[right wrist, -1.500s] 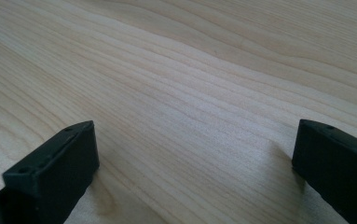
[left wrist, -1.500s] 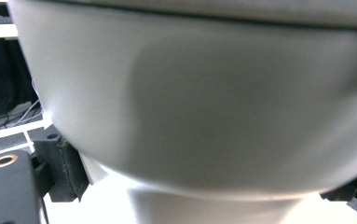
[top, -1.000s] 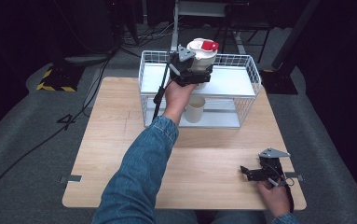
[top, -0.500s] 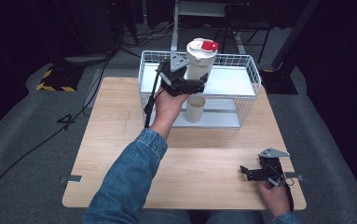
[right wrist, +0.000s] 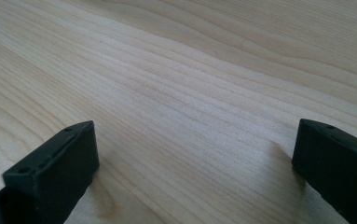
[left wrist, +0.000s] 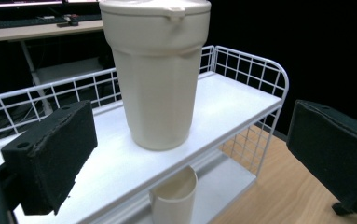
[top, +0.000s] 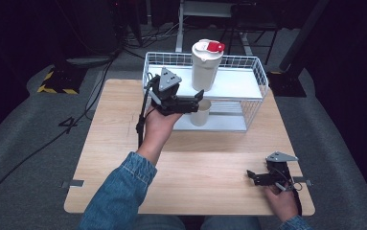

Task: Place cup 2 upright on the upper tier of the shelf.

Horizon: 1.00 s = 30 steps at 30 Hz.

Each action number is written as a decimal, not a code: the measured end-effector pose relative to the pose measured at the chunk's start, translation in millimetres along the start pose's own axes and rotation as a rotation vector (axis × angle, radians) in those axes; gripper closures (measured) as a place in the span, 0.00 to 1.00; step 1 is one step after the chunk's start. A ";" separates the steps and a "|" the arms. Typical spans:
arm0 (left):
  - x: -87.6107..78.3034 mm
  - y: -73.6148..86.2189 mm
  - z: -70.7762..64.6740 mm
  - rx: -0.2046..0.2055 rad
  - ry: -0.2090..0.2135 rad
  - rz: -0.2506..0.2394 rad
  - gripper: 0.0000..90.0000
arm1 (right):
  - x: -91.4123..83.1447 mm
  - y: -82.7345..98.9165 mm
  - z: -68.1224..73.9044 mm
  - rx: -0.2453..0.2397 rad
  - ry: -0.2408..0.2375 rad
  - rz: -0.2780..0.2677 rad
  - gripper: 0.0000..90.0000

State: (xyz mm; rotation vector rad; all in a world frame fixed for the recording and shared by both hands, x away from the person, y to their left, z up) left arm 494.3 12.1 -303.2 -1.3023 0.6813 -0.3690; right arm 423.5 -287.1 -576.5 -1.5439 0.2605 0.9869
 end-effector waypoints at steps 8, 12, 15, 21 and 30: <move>-20.7 17.6 -7.3 0.003 0.015 0.023 0.03 | 0.0 0.0 0.0 0.000 0.000 0.000 0.01; -29.5 29.9 -11.6 0.019 0.022 0.052 0.03 | 0.3 -0.2 0.2 0.000 0.000 0.000 0.01; -36.6 39.1 -14.3 0.038 0.023 0.067 0.03 | 0.3 -0.2 0.2 0.001 0.000 0.000 0.01; -45.4 61.7 -17.3 0.061 0.035 0.116 0.03 | 0.2 -0.1 0.2 0.002 0.000 0.001 0.01; -58.3 104.8 -18.1 0.027 0.054 0.175 0.03 | 0.2 -0.1 0.2 0.002 0.000 0.001 0.01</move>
Point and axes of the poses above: each handheld gripper's, and its own axes: x roughly forward along the jaws, y roughly out of its underside, z roughly to its left, the point moved 10 cm from there along x, roughly forward along the jaws, and after that the axes turned 8 degrees about x, right-handed, at the moved point
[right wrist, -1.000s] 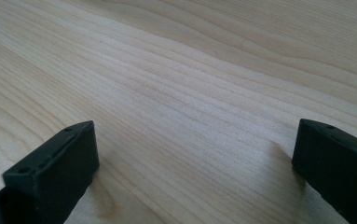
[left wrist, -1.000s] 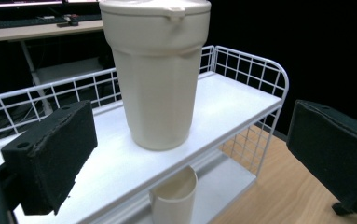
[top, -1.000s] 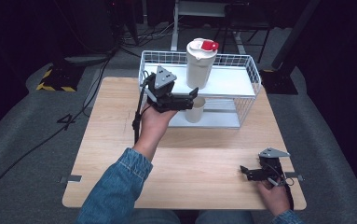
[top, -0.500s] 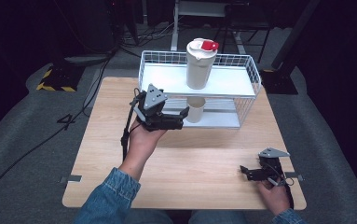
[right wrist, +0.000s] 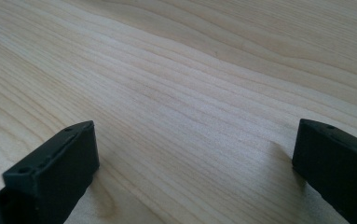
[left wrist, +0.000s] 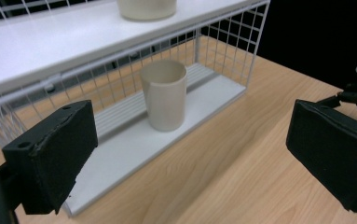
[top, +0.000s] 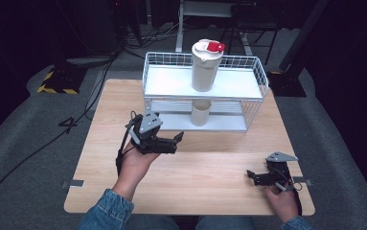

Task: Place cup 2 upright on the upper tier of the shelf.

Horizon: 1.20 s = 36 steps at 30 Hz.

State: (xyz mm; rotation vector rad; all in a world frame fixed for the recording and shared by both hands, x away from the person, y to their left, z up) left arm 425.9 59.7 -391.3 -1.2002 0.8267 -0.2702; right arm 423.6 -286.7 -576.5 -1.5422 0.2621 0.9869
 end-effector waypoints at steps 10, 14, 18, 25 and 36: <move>-9.8 50.2 0.8 -0.022 -0.001 0.057 0.03 | 0.0 -0.1 0.1 0.003 0.000 -0.001 0.01; -10.7 70.3 0.7 -0.030 -0.011 0.081 0.04 | 0.0 -0.1 0.2 0.003 0.000 -0.001 0.01; -11.8 87.4 -0.2 -0.043 -0.008 0.096 0.04 | 0.0 -0.1 0.2 0.003 0.000 0.000 0.01; -8.4 122.8 -3.7 -0.066 0.027 0.158 0.07 | 0.0 -0.1 0.2 0.003 0.000 -0.001 0.01; 0.0 174.8 -2.7 -0.112 0.049 0.296 0.08 | 0.0 -0.1 0.2 0.003 0.000 -0.001 0.01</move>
Point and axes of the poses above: each handheld gripper's, and its own axes: x roughly forward along the jaws, y roughly out of its underside, z roughly to its left, the point moved 10 cm from there along x, roughly forward along the jaws, and after that the axes turned 8 degrees about x, right-handed, at the moved point
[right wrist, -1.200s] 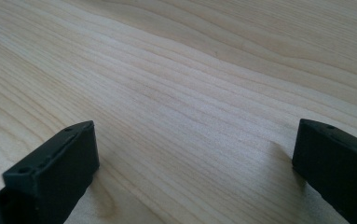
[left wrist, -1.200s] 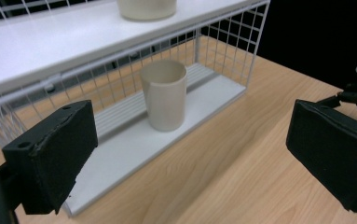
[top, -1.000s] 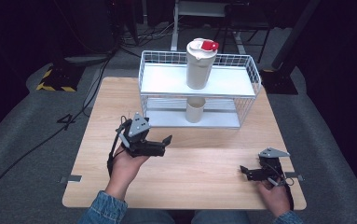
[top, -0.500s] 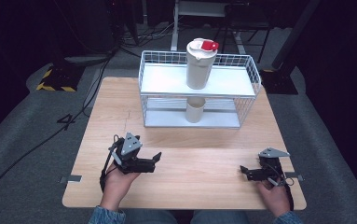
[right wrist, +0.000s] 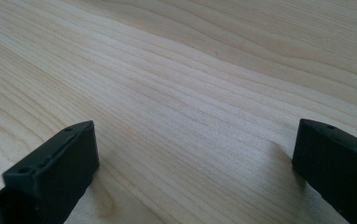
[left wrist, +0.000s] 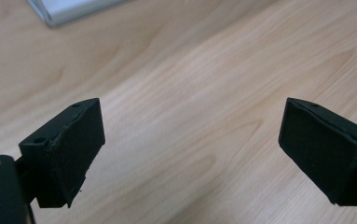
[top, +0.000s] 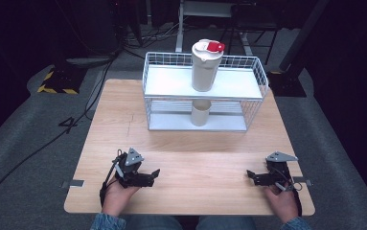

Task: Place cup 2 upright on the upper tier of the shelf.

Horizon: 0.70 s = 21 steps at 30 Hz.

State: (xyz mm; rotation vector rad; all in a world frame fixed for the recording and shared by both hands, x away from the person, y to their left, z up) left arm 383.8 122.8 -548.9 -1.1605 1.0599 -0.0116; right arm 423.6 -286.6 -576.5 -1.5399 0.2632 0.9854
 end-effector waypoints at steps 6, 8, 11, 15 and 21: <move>5.9 17.6 6.0 -0.022 -0.010 0.064 0.09 | 0.0 0.0 0.0 0.000 0.000 0.000 0.01; 6.7 20.7 7.7 -0.015 -0.023 0.083 0.09 | 0.0 0.0 0.0 0.000 0.000 0.000 0.01; 8.5 23.7 8.2 -0.017 -0.021 0.103 0.09 | 0.0 0.0 0.0 0.000 0.000 0.000 0.01; 9.5 27.1 10.1 -0.003 -0.031 0.125 0.09 | 0.0 0.0 0.0 0.000 0.000 0.000 0.01; 11.0 29.8 15.8 0.039 -0.067 0.112 0.07 | 0.0 0.0 0.0 0.000 0.000 0.000 0.01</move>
Point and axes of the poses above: each handheld gripper's, and its own axes: x roughly forward along the jaws, y roughly out of its underside, z roughly to its left, the point moved 10 cm from there along x, roughly forward along the jaws, and after that the axes turned 8 degrees about x, right-handed, at the moved point
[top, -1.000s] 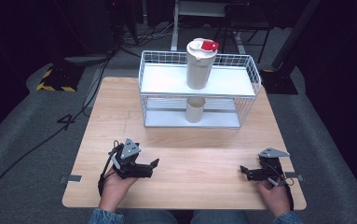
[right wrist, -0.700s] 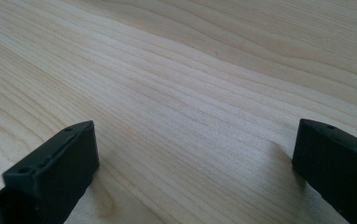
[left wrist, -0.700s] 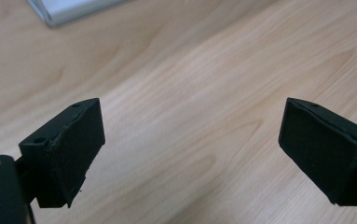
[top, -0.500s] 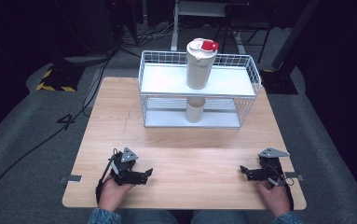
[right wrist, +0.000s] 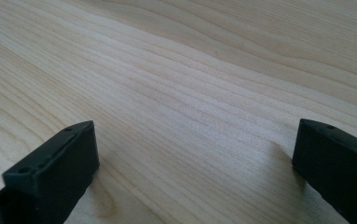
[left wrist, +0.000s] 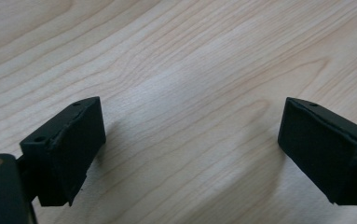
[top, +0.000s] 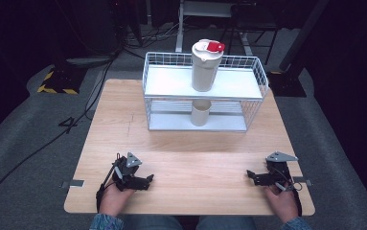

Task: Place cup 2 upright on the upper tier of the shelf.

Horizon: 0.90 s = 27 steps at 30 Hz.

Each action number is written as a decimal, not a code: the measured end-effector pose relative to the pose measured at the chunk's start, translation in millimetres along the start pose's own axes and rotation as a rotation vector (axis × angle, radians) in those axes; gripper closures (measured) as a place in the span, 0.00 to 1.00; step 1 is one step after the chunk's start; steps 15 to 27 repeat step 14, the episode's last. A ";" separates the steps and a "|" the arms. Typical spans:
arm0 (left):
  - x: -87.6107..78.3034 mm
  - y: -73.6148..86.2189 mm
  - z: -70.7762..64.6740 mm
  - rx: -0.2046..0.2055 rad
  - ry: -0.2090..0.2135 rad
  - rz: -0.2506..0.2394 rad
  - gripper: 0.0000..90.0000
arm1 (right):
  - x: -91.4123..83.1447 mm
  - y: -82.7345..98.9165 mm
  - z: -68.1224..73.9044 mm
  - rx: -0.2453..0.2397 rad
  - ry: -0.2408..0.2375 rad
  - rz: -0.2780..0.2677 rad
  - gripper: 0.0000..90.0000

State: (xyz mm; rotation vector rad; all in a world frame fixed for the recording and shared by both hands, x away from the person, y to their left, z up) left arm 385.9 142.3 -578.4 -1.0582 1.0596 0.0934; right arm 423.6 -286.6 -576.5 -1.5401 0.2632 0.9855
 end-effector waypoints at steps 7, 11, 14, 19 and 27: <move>0.1 1.7 9.5 -0.045 -0.032 -0.011 0.07 | 0.0 0.0 0.0 0.000 0.000 0.000 0.01; -1.0 3.8 14.3 -0.059 -0.040 -0.008 0.07 | 0.0 0.1 0.1 0.001 0.000 0.000 0.01; -1.2 3.9 14.7 -0.062 -0.039 -0.008 0.07 | 0.0 0.0 0.0 0.000 0.000 0.000 0.01; -1.2 3.9 14.7 -0.062 -0.039 -0.008 0.07 | 0.0 0.0 0.0 0.000 0.000 0.000 0.01; -1.2 3.9 14.7 -0.062 -0.039 -0.008 0.07 | 0.0 0.0 0.0 0.000 0.000 0.000 0.01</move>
Point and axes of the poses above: each handheld gripper's, and its own axes: x roughly forward along the jaws, y roughly out of its underside, z roughly to its left, the point moved 10 cm from there along x, roughly forward along the jaws, and after that the axes turned 8 degrees about x, right-handed, at the moved point
